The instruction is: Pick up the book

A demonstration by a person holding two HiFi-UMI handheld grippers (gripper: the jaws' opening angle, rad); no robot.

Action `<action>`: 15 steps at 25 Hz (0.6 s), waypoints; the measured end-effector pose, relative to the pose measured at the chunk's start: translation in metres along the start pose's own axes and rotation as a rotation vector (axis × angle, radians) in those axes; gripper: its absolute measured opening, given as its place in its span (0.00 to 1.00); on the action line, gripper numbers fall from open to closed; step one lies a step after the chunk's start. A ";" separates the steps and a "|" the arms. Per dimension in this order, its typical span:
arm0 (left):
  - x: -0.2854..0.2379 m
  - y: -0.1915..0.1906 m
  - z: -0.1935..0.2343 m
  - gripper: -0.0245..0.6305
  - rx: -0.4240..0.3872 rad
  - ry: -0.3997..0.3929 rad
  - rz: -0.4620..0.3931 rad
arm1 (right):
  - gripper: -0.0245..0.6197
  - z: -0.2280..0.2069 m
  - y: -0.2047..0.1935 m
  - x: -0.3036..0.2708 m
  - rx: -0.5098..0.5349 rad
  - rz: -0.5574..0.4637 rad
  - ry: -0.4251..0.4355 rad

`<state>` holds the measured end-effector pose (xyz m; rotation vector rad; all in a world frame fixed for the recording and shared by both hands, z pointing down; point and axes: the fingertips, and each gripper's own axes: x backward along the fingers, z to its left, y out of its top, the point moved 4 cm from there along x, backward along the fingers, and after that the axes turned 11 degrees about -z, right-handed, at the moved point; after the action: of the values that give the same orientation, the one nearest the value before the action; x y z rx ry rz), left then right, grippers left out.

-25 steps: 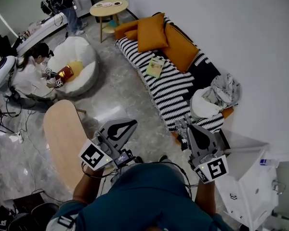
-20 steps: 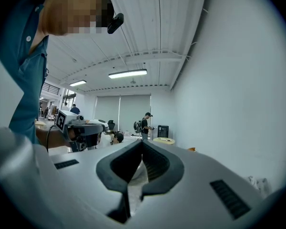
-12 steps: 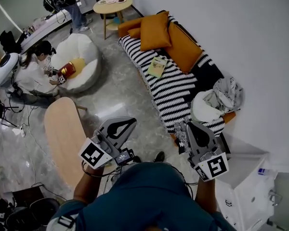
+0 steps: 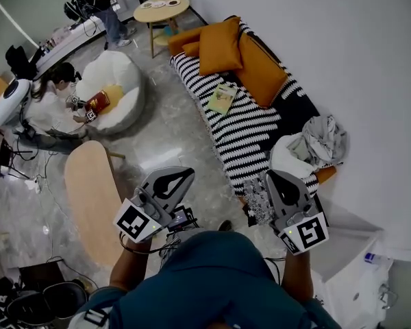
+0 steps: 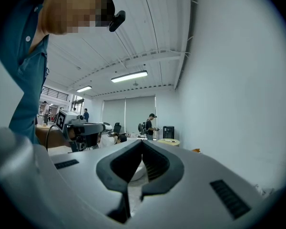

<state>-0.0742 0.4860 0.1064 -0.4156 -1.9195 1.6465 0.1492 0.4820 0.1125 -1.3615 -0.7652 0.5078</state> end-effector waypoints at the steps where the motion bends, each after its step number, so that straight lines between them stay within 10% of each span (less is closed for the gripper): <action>1: -0.005 -0.003 -0.001 0.04 0.002 0.001 0.004 | 0.06 -0.005 -0.002 0.000 -0.002 0.000 0.001; 15: -0.032 -0.030 0.073 0.04 0.033 -0.050 0.005 | 0.06 -0.032 -0.028 -0.056 -0.006 0.035 -0.043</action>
<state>-0.0890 0.4036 0.1228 -0.3696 -1.9265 1.7042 0.1325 0.4150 0.1283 -1.3757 -0.7800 0.5645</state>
